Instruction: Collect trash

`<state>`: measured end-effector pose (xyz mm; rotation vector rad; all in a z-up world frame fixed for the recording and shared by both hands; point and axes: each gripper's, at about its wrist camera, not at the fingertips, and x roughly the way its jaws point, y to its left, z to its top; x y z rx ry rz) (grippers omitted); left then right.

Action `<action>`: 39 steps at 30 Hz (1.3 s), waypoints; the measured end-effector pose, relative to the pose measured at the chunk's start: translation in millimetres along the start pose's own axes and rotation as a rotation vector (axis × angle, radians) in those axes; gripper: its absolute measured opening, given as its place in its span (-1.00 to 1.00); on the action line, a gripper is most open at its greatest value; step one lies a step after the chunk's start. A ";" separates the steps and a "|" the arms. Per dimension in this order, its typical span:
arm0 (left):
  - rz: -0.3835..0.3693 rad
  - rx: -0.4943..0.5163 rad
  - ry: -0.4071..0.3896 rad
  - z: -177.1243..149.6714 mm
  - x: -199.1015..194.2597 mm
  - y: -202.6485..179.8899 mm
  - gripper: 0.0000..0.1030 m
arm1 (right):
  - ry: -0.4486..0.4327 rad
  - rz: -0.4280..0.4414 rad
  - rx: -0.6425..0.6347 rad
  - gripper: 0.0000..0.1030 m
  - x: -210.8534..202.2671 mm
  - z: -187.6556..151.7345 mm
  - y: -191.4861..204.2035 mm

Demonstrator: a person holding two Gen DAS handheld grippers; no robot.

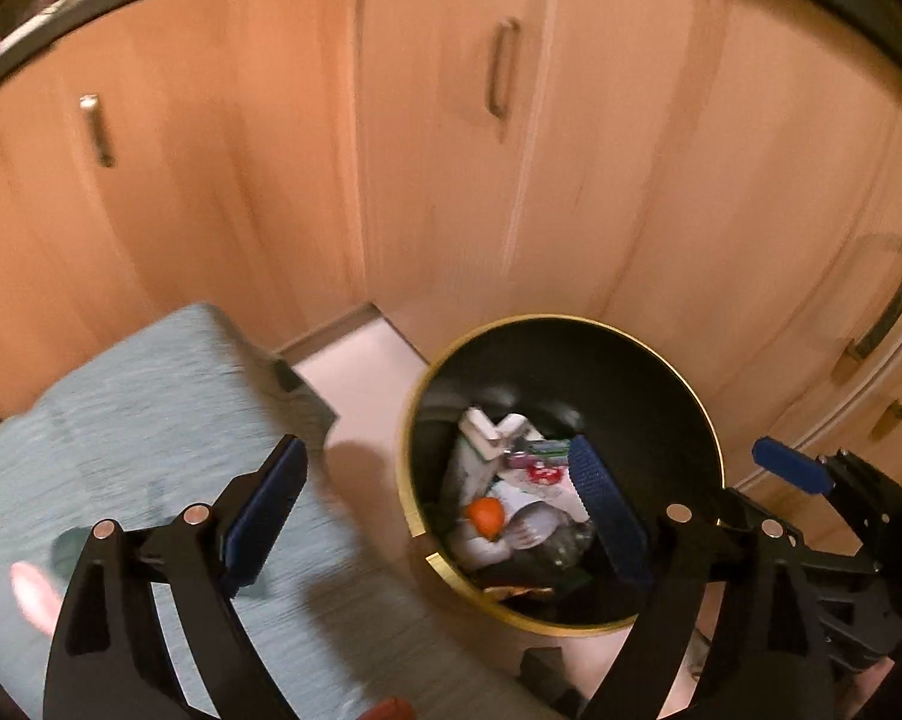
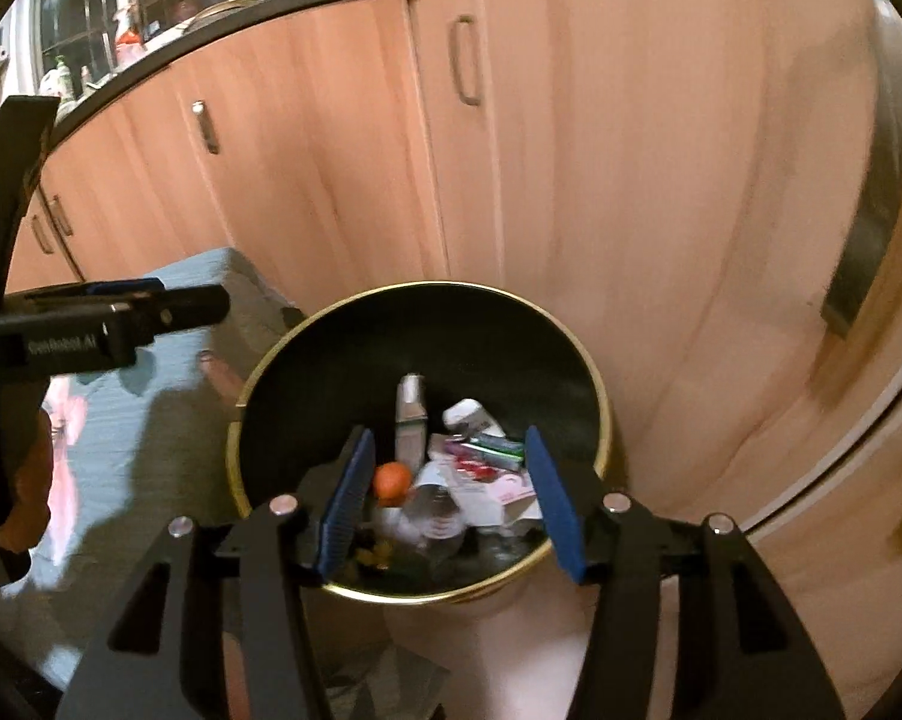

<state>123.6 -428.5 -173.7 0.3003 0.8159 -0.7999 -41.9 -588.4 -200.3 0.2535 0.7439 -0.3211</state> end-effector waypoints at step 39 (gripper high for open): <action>0.740 -0.376 -0.410 -103.0 -404.3 194.6 0.84 | -0.416 0.138 -0.167 0.94 -235.7 103.5 332.7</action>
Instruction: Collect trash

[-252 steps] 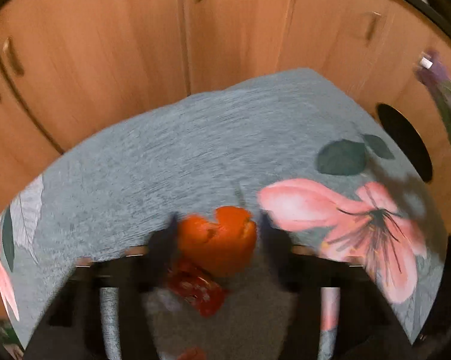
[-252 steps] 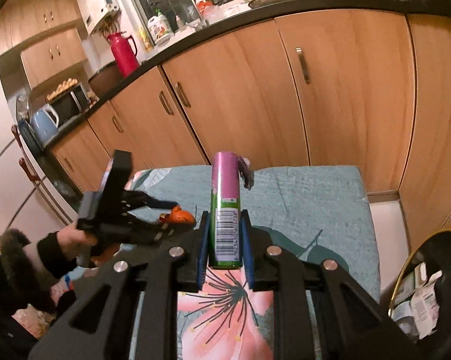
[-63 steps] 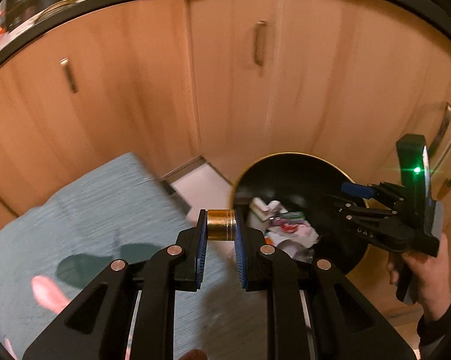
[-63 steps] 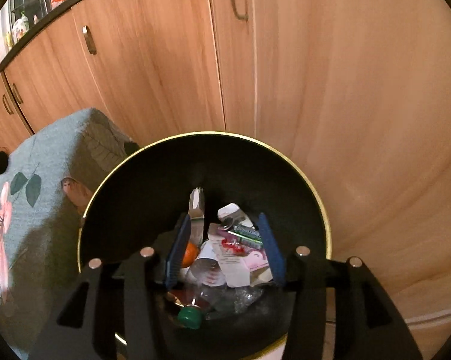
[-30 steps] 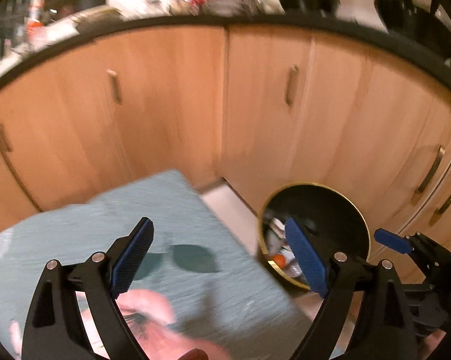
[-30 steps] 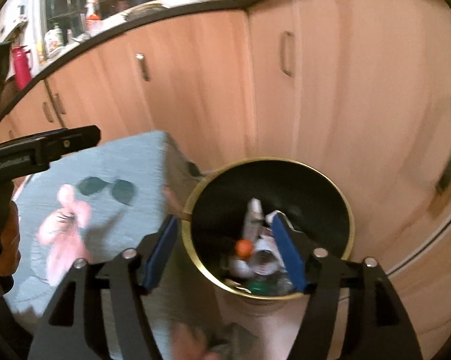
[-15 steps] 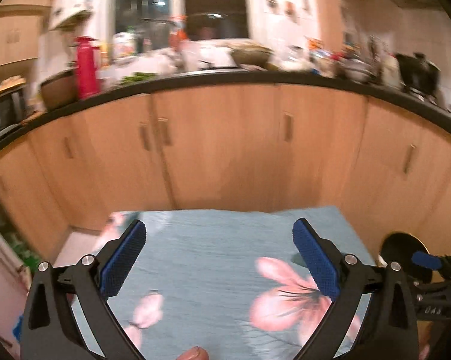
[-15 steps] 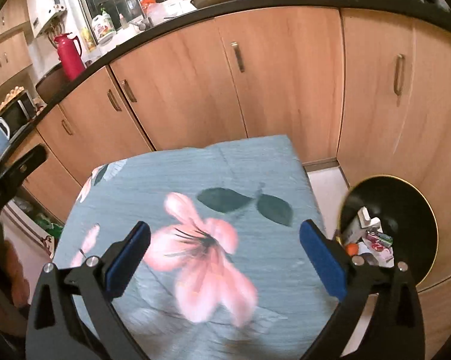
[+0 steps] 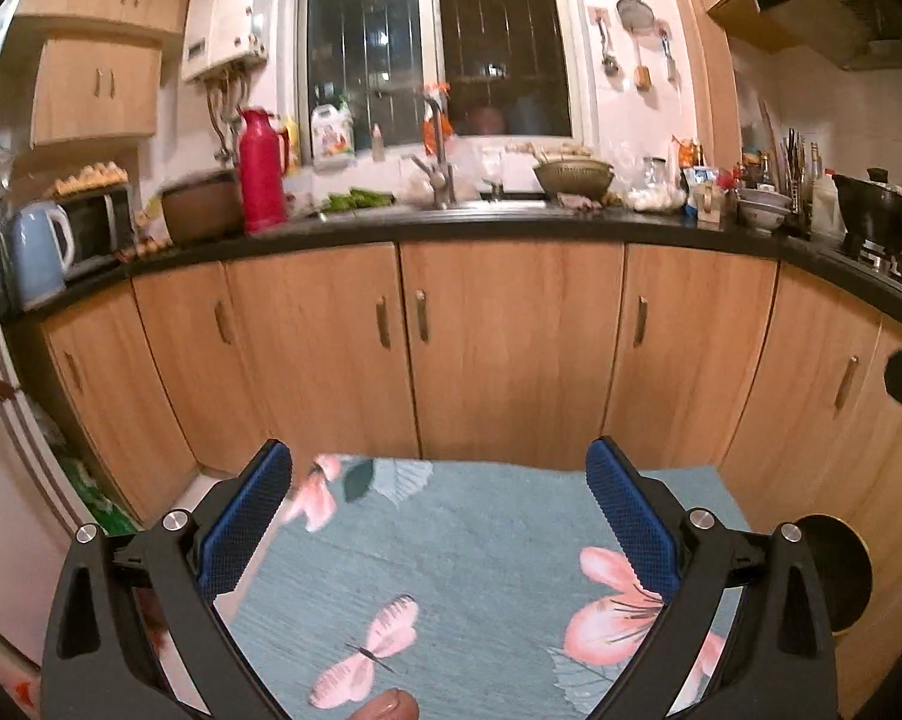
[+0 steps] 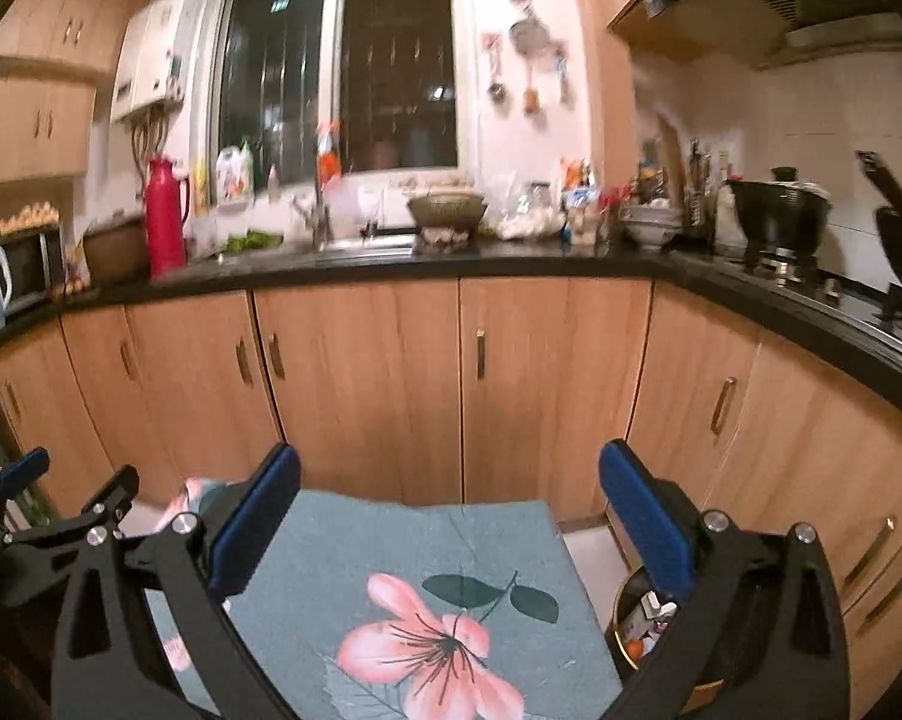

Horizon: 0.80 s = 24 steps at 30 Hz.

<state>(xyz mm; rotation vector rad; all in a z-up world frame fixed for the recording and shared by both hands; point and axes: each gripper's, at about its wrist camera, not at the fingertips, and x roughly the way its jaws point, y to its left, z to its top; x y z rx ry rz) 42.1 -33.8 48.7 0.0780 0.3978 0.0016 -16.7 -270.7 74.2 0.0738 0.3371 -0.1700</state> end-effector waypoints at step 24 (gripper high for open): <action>-0.038 -0.035 0.011 -0.1 -10.3 0.3 0.84 | 0.067 0.043 -0.015 0.94 19.9 -26.8 11.0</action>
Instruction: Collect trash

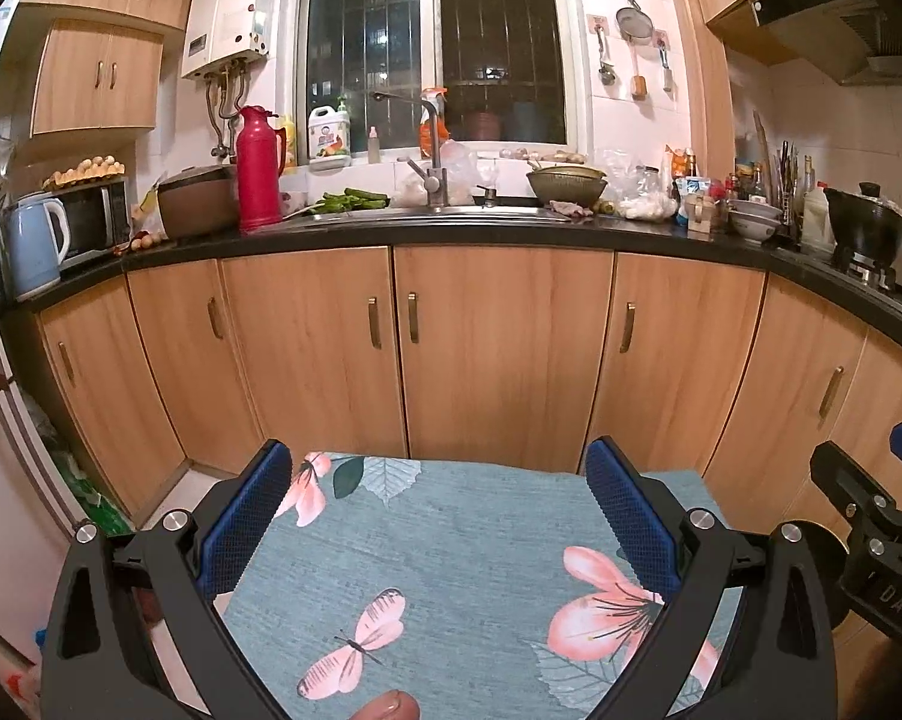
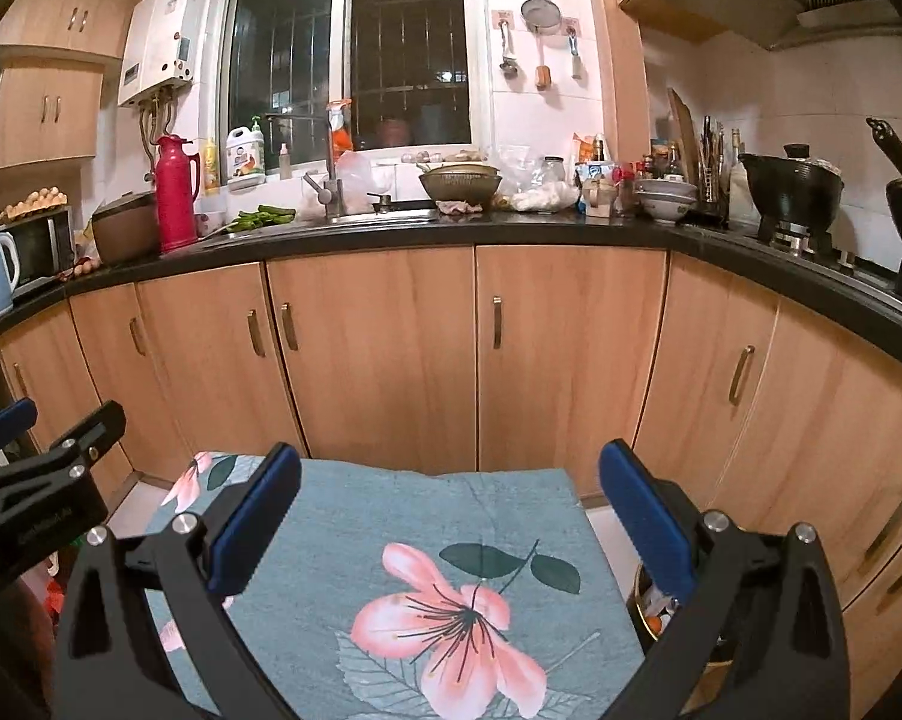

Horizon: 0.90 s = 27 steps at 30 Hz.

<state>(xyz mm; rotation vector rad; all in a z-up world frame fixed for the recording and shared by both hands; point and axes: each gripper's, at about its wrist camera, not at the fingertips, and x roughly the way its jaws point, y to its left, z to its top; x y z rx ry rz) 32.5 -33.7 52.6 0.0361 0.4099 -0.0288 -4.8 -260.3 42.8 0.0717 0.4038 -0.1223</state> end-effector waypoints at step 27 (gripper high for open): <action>-0.013 -0.012 0.004 -1.4 -3.9 -0.8 0.84 | 0.019 0.008 0.016 0.94 -4.9 0.1 -3.0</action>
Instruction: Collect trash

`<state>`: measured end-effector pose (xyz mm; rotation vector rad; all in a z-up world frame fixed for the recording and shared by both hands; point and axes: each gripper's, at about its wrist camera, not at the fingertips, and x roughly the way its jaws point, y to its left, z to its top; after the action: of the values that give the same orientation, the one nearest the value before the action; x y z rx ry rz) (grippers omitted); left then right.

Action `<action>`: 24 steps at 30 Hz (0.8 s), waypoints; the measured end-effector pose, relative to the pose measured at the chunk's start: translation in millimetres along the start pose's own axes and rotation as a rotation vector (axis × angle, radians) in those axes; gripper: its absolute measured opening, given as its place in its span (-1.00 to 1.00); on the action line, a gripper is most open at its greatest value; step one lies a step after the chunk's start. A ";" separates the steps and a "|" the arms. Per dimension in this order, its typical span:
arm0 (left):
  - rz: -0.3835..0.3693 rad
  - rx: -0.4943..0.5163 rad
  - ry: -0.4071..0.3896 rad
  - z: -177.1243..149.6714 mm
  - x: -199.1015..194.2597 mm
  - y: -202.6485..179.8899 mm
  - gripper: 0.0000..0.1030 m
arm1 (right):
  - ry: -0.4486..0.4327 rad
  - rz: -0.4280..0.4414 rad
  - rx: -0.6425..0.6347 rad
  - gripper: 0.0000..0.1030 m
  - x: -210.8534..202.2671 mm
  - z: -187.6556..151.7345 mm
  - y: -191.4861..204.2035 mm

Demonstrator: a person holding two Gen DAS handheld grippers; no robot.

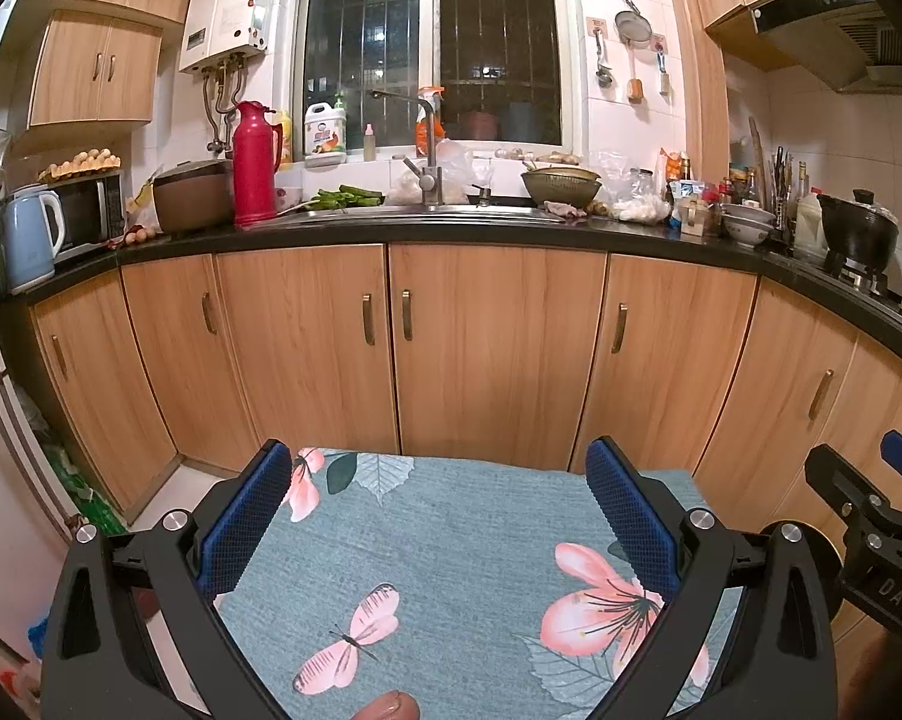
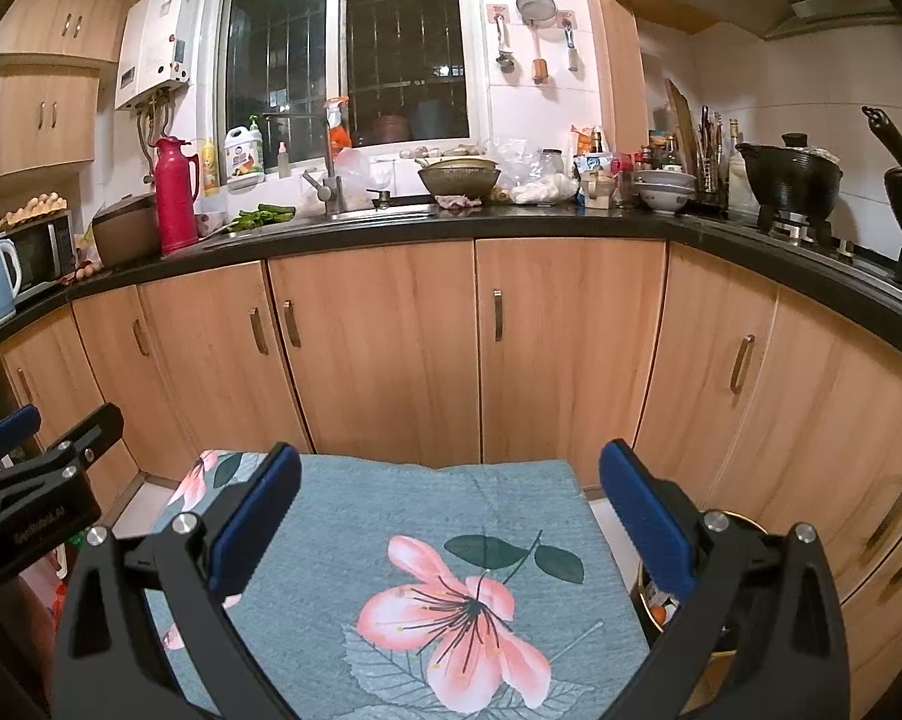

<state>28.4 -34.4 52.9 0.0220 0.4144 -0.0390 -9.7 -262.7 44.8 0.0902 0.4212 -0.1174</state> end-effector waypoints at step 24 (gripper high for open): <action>-0.029 0.025 -0.011 7.8 -6.2 -2.2 0.84 | 0.003 0.010 0.007 0.94 1.9 -0.1 -0.5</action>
<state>25.8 -36.6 62.5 0.0404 0.4037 -0.0734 -8.0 -263.4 43.9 0.0991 0.4233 -0.1086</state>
